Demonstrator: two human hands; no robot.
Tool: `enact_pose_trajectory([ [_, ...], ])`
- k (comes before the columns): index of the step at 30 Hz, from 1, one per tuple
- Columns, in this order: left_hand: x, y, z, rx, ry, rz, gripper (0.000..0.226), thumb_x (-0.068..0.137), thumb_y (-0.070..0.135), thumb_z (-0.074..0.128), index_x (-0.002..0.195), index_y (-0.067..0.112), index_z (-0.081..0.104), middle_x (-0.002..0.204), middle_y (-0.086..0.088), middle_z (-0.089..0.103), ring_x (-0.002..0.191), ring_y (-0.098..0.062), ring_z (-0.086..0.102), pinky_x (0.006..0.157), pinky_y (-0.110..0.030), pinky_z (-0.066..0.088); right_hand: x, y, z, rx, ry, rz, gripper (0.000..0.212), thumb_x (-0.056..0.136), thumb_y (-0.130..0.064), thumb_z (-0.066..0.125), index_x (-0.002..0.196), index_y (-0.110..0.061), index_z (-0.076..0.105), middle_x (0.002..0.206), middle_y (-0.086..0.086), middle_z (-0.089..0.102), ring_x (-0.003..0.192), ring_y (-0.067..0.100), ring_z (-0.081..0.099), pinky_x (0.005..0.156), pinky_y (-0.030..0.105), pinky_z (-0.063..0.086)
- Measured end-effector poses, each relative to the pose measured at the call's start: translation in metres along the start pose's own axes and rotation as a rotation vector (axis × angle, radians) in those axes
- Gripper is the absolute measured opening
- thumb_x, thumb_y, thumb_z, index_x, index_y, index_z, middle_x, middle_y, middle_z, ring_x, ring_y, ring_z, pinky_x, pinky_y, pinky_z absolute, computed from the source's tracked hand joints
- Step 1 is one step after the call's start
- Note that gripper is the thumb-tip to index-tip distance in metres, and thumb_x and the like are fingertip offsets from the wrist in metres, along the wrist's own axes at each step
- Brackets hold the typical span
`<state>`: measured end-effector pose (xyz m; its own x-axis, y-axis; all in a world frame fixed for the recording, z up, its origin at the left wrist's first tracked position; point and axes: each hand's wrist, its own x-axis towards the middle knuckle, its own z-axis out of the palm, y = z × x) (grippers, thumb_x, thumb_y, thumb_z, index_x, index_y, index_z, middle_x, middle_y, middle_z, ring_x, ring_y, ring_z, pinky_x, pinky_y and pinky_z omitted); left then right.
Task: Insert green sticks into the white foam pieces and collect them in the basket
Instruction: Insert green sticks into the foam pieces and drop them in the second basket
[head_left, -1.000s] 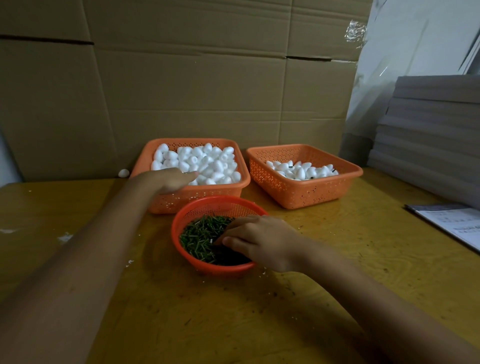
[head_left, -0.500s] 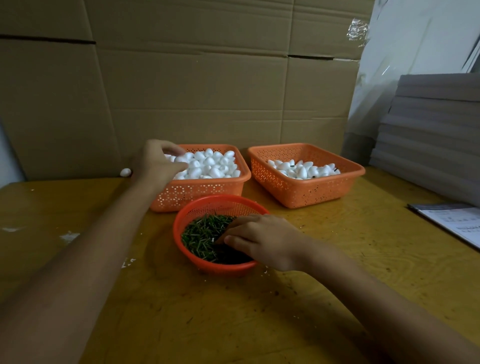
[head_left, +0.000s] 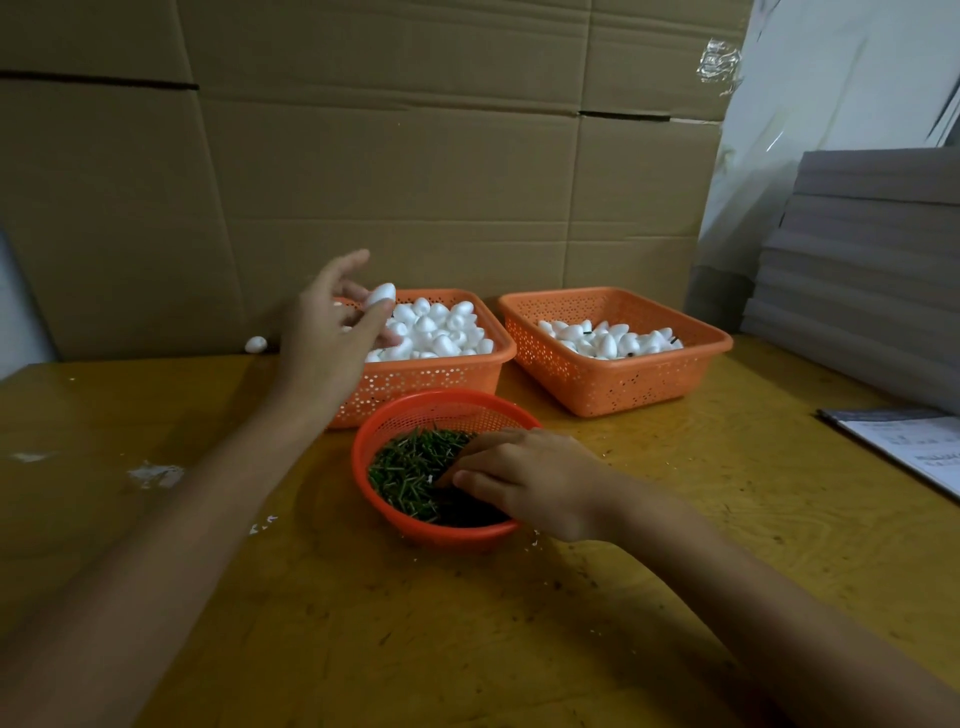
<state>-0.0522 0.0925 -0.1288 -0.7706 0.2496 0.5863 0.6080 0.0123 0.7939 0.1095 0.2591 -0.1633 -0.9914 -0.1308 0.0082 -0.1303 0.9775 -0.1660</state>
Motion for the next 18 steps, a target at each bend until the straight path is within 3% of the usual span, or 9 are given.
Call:
enact_pose_trajectory([
  [3, -0.023, 0.019, 0.011, -0.033, -0.102, -0.024, 0.034, 0.104, 0.004, 0.06, 0.137, 0.013, 0.063, 0.122, -0.021, 0.061, 0.087, -0.028, 0.077, 0.081, -0.029, 0.063, -0.001, 0.0, 0.0, -0.002, 0.01, -0.005, 0.041, 0.111, -0.046, 0.037, 0.141, -0.037, 0.062, 0.147, -0.011, 0.056, 0.136, 0.014, 0.052, 0.107, 0.043, 0.044],
  [5, -0.041, 0.027, 0.019, -0.086, -0.188, -0.054, 0.023, 0.104, 0.004, 0.06, 0.124, 0.011, 0.069, 0.113, -0.026, 0.065, 0.087, -0.028, 0.077, 0.077, -0.022, 0.061, -0.001, -0.001, 0.0, -0.002, 0.015, -0.012, 0.041, 0.111, -0.046, 0.037, 0.141, -0.037, 0.063, 0.147, -0.011, 0.057, 0.135, 0.014, 0.052, 0.107, 0.043, 0.045],
  [9, -0.072, 0.036, 0.032, -0.2, -0.286, -0.143, 0.014, 0.103, 0.006, 0.063, 0.112, 0.014, 0.07, 0.104, -0.015, 0.07, 0.084, -0.025, 0.077, 0.074, -0.026, 0.064, -0.002, -0.002, 0.0, -0.033, 0.02, -0.02, 0.041, 0.11, -0.047, 0.037, 0.14, -0.034, 0.062, 0.145, -0.006, 0.058, 0.13, 0.018, 0.055, 0.102, 0.042, 0.046],
  [13, -0.092, 0.025, 0.034, -0.063, -0.282, -0.016, 0.015, 0.1, 0.012, 0.068, 0.114, 0.018, 0.072, 0.106, 0.0, 0.072, 0.084, -0.016, 0.077, 0.077, -0.031, 0.063, -0.002, -0.004, -0.002, -0.06, 0.017, -0.024, 0.043, 0.109, -0.049, 0.041, 0.139, -0.027, 0.062, 0.143, 0.001, 0.061, 0.126, 0.023, 0.058, 0.1, 0.044, 0.046],
  [18, -0.101, 0.01, 0.026, -0.005, -0.186, 0.097, 0.029, 0.099, 0.021, 0.068, 0.128, 0.028, 0.064, 0.112, 0.013, 0.069, 0.091, -0.01, 0.076, 0.078, -0.029, 0.063, 0.0, -0.004, -0.011, 0.119, -0.034, -0.005, 0.034, 0.102, -0.051, 0.057, 0.118, -0.024, 0.072, 0.109, 0.0, 0.074, 0.098, 0.019, 0.067, 0.087, 0.044, 0.052],
])
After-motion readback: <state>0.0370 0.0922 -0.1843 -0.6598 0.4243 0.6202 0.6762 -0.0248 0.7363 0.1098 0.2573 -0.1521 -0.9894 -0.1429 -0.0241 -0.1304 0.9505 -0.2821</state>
